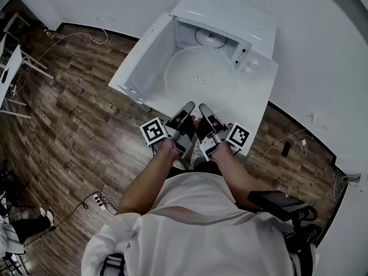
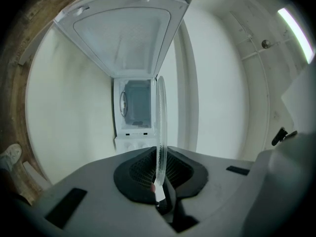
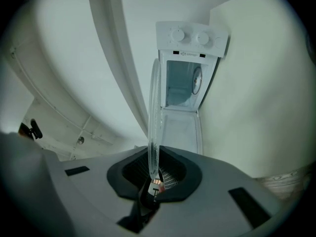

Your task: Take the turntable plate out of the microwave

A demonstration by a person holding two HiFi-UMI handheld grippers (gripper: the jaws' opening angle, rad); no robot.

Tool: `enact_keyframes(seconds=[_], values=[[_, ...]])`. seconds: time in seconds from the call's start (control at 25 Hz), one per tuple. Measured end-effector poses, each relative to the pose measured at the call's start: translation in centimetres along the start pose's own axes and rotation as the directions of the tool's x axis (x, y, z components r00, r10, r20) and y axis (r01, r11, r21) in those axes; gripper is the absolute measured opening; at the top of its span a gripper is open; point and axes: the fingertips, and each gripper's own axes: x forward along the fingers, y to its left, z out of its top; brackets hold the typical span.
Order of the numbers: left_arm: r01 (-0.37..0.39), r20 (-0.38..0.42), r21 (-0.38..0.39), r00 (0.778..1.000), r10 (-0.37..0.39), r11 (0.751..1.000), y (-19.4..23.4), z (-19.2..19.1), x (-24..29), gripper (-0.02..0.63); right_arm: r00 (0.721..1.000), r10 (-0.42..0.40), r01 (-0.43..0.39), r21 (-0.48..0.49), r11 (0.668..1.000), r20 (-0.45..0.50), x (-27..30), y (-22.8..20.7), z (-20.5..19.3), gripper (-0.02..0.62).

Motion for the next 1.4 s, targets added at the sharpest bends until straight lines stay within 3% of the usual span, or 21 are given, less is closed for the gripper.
enact_keyframes(seconds=[0.36, 0.84, 1.4], values=[[0.02, -0.03, 0.01, 0.999, -0.02, 1.0, -3.0, -3.7, -2.8, 0.037, 1.0, 0.019, -0.018, -0.018, 1.0, 0.025, -4.0, 3.1, -2.3, 0.029], [0.013, 0.021, 0.041, 1.0, -0.014, 0.999, -5.5, -9.2, -2.5, 0.037, 0.998, 0.052, -0.052, 0.005, 0.999, -0.044, -9.0, 5.8, -1.2, 0.029], [0.014, 0.07, 0.072, 0.997, -0.019, 0.997, -5.9, -9.6, -1.1, 0.037, 0.992, 0.083, -0.083, 0.006, 0.997, -0.093, -9.1, 6.2, 0.5, 0.031]])
